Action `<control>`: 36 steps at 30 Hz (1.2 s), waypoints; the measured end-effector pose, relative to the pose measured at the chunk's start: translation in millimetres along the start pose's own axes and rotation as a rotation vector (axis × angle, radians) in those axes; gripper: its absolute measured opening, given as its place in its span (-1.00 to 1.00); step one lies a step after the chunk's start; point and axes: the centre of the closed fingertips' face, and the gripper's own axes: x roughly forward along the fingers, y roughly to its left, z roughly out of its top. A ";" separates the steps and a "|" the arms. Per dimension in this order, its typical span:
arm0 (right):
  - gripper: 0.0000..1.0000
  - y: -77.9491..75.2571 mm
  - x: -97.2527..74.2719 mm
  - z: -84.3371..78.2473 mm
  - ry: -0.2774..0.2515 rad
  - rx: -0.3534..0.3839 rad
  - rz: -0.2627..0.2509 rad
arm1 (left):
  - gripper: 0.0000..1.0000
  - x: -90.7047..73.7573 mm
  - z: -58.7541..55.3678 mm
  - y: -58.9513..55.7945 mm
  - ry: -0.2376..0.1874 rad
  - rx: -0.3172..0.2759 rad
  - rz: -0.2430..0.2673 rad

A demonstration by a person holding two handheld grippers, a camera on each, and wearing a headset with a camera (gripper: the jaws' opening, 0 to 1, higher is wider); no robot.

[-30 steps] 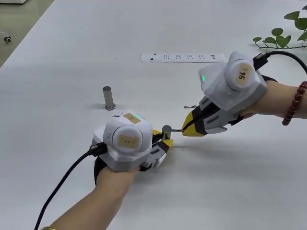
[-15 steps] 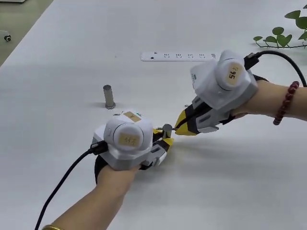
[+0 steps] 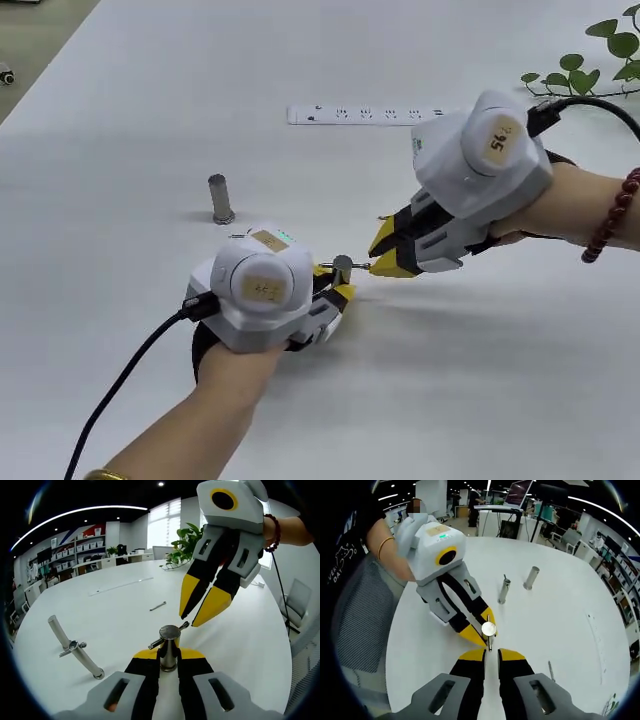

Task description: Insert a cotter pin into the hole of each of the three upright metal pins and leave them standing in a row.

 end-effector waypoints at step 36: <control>-0.79 -1.3 13.4 10.9 -0.029 0.012 0.001 | -0.61 -5.5 -13.1 -1.4 0.050 0.017 -0.027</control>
